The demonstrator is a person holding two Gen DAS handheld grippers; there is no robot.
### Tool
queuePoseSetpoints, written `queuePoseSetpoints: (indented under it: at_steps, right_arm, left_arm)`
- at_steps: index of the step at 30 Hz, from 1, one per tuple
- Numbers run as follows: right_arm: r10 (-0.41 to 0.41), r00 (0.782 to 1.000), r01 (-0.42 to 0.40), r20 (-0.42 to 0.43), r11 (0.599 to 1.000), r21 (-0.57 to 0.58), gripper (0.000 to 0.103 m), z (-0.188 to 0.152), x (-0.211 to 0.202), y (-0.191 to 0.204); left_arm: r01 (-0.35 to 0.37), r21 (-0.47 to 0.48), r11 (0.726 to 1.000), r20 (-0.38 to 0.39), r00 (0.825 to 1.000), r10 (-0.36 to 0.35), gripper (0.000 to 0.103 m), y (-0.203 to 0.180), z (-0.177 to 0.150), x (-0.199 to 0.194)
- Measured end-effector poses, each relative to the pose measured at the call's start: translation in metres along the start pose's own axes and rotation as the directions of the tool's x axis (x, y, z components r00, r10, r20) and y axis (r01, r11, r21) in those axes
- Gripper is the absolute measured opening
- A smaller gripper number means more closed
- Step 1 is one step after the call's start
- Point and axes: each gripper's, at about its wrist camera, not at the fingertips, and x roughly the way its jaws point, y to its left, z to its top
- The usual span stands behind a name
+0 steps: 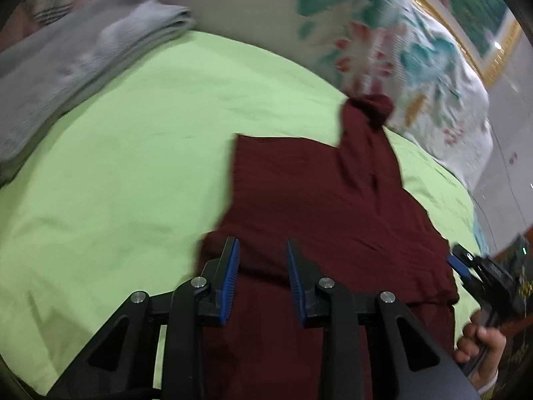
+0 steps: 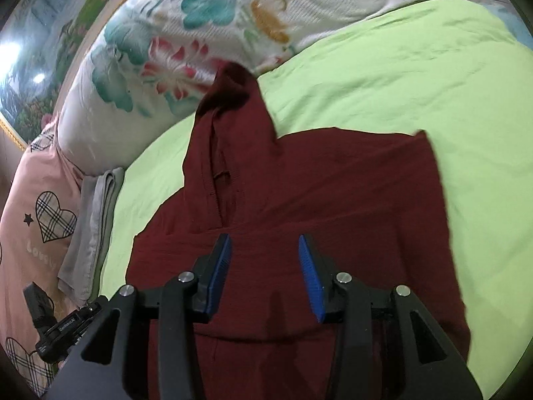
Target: Fold large clothes
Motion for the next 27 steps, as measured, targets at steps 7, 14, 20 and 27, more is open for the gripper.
queuePoseSetpoints:
  at_steps: [7, 14, 20, 27]
  right_arm:
    - [0.013, 0.998, -0.014, -0.054, 1.000, -0.016, 0.044, 0.026, 0.027, 0.002]
    - [0.045, 0.998, -0.046, -0.042, 0.998, -0.046, 0.044, 0.068, 0.051, 0.005]
    - [0.063, 0.996, -0.067, -0.062, 0.995, -0.069, 0.044, 0.113, 0.090, 0.006]
    - [0.065, 0.996, -0.072, -0.066, 0.991, -0.110, 0.044, 0.162, 0.139, 0.002]
  left_arm:
    - [0.006, 0.092, 0.996, -0.074, 0.997, 0.001, 0.038, -0.038, 0.019, 0.037]
    - [0.021, 0.149, 0.989, -0.087, 0.996, -0.008, 0.042, -0.074, 0.064, 0.076]
    - [0.023, 0.176, 0.984, -0.092, 0.996, -0.007, 0.044, -0.095, 0.116, 0.122]
    - [0.100, 0.184, 0.978, -0.097, 0.992, -0.083, 0.044, -0.125, 0.182, 0.187]
